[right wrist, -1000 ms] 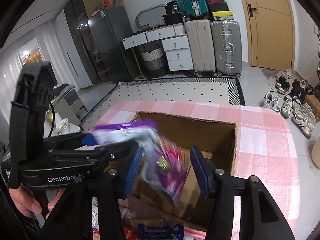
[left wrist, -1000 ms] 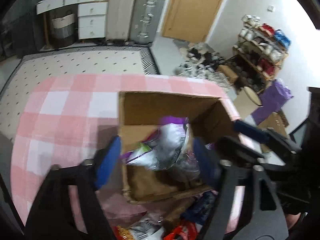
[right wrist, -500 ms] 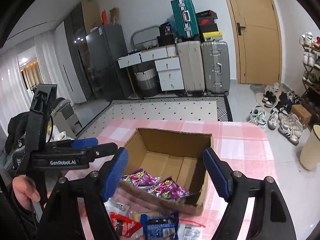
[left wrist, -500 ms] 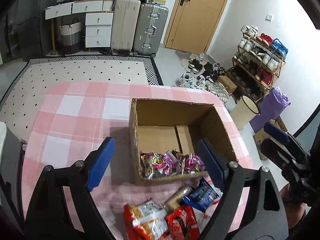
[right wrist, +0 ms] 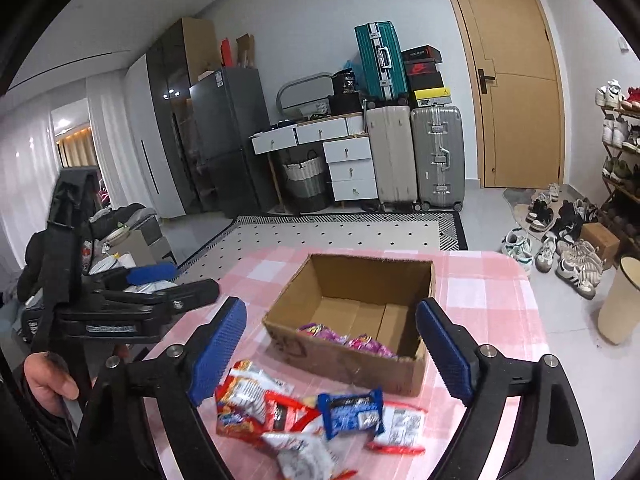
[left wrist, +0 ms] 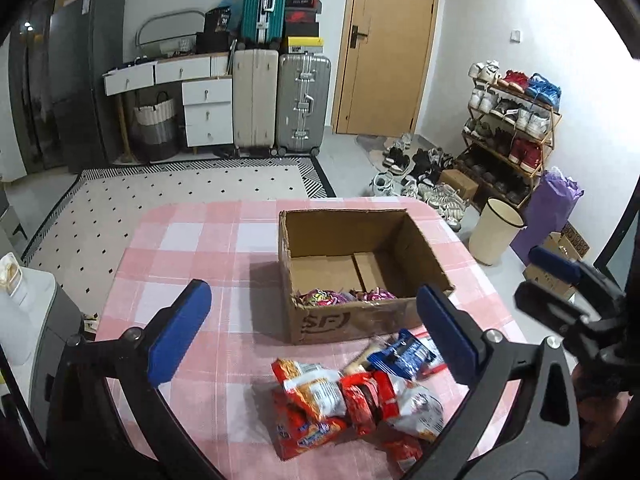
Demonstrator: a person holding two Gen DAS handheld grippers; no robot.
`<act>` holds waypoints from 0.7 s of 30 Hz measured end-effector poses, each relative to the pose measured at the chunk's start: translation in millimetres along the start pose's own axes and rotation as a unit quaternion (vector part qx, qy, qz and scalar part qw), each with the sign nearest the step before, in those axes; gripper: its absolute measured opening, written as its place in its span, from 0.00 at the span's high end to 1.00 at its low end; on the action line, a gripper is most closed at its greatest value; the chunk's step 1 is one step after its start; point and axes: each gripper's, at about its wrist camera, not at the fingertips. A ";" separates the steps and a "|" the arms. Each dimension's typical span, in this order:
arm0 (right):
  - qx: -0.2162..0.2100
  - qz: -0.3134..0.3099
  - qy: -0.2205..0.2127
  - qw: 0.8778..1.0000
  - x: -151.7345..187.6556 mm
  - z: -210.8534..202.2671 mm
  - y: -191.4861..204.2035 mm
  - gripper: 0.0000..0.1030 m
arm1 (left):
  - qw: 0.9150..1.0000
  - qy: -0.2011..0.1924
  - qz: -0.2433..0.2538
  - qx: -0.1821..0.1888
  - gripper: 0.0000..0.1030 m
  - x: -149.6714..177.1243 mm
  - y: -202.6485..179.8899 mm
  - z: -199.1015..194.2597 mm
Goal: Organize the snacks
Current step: 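Withdraw both grippers from the box back toward the snack pile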
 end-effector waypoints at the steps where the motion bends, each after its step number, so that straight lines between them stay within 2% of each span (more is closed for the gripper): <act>1: -0.001 0.001 0.000 1.000 3.6 -2.6 2.2 0.13 | 1.000 -0.002 -0.001 0.003 0.00 2.5 -2.7 -5.3; 11: 0.001 -0.005 -0.007 1.000 43.5 -53.3 18.9 0.02 | 1.000 -0.012 -0.006 0.011 0.00 39.3 -15.5 -53.2; 21: 0.001 -0.004 0.017 1.000 75.5 -68.3 25.1 0.01 | 1.000 -0.013 -0.001 -0.006 0.00 85.3 -20.7 -83.7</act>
Point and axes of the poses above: each gripper's, at about its wrist camera, not at the fingertips, and z roughly the way its jaws point, y to its left, x to its underside, and after that the axes turned 13 degrees about x, right-handed
